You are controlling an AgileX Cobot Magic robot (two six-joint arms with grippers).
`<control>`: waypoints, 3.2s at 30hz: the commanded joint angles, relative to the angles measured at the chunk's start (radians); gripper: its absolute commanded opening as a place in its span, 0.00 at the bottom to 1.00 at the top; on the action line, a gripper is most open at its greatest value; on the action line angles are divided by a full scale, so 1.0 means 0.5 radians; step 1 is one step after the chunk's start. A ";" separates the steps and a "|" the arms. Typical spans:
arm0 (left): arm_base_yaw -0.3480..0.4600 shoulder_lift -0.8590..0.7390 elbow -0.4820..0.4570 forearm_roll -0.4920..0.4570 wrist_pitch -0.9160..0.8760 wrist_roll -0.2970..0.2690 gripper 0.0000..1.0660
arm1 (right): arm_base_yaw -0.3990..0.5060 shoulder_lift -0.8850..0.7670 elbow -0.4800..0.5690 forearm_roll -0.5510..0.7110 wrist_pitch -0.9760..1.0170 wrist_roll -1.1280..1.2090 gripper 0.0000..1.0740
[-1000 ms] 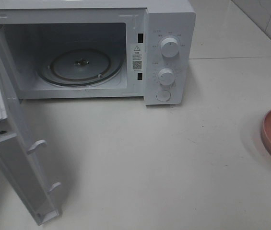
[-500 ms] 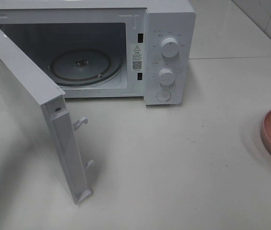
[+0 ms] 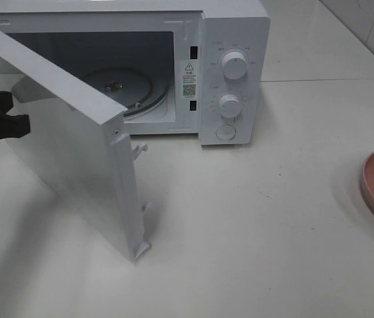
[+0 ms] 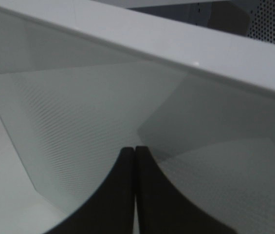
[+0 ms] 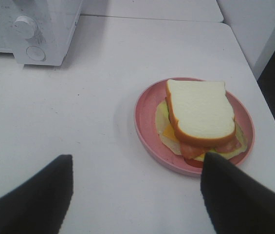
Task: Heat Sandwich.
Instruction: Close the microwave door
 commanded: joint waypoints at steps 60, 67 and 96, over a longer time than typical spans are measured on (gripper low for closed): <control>-0.952 1.380 -1.306 -1.890 -1.050 3.974 0.00 | 0.002 -0.046 0.006 0.006 -0.022 0.008 0.66; -0.922 1.380 -1.306 -1.828 -1.052 3.974 0.00 | 0.002 -0.046 0.006 0.006 -0.022 0.008 0.66; -0.790 1.382 -1.306 -1.724 -1.054 3.964 0.00 | 0.002 -0.046 0.006 0.006 -0.022 0.008 0.66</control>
